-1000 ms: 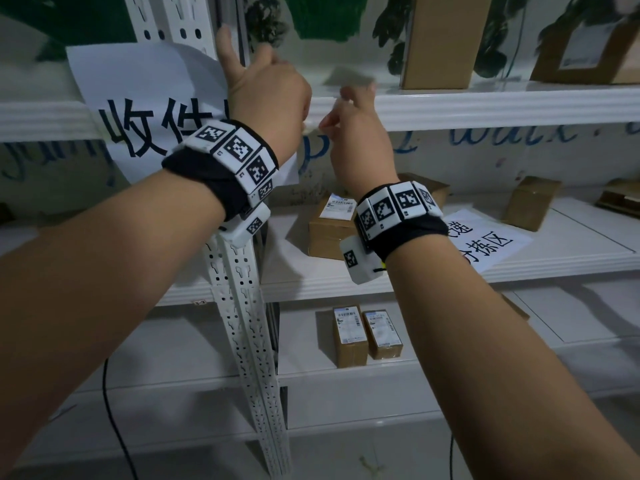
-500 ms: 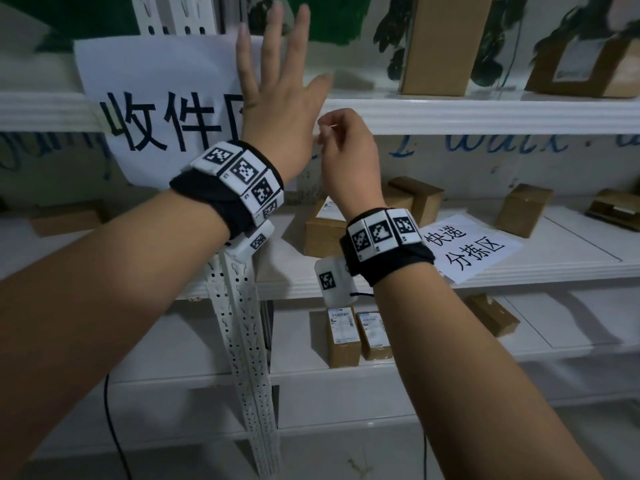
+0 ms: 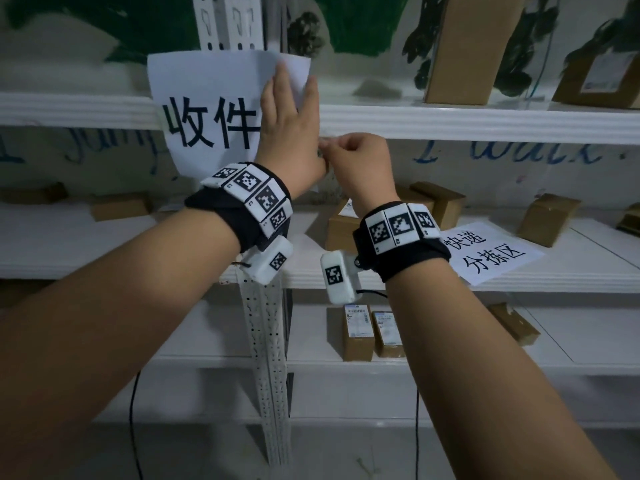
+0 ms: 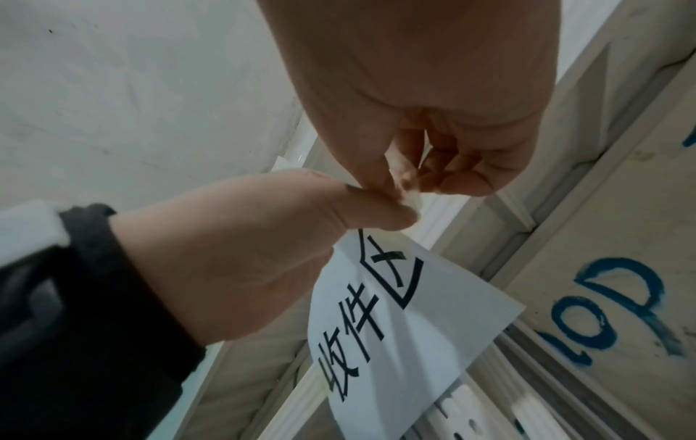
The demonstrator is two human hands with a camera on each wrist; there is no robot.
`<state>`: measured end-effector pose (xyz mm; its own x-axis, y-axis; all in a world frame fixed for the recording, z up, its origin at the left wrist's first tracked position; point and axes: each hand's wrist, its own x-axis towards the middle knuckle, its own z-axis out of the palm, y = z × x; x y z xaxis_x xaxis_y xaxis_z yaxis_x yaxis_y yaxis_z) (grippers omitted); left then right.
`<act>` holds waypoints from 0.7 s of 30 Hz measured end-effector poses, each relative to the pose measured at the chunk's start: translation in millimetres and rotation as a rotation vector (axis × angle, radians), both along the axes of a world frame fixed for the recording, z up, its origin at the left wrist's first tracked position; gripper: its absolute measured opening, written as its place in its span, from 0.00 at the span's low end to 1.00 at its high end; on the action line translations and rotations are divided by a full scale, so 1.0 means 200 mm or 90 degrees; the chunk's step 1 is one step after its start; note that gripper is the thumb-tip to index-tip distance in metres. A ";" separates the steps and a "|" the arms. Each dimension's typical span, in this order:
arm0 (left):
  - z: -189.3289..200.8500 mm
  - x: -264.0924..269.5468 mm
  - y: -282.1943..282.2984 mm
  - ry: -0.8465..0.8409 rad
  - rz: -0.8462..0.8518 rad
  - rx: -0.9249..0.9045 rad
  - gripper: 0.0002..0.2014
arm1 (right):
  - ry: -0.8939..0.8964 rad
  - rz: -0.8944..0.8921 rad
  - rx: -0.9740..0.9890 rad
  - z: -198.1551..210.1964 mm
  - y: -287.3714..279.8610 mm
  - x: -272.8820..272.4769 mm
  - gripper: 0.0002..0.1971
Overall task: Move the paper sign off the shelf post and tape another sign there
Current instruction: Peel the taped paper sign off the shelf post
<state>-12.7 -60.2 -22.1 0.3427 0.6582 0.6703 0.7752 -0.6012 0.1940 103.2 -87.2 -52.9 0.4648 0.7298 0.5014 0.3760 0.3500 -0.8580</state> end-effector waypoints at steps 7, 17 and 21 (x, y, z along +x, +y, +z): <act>-0.06 -0.09 -0.12 -0.264 -0.152 -0.111 0.42 | 0.051 0.014 -0.006 0.06 -0.08 -0.17 0.10; -0.09 -0.24 -0.15 -0.369 -0.179 -0.209 0.37 | 0.154 0.051 -0.001 0.07 -0.09 -0.38 0.12; -0.09 -0.32 -0.09 -0.386 -0.235 -0.244 0.34 | 0.141 -0.020 0.015 0.07 -0.05 -0.43 0.20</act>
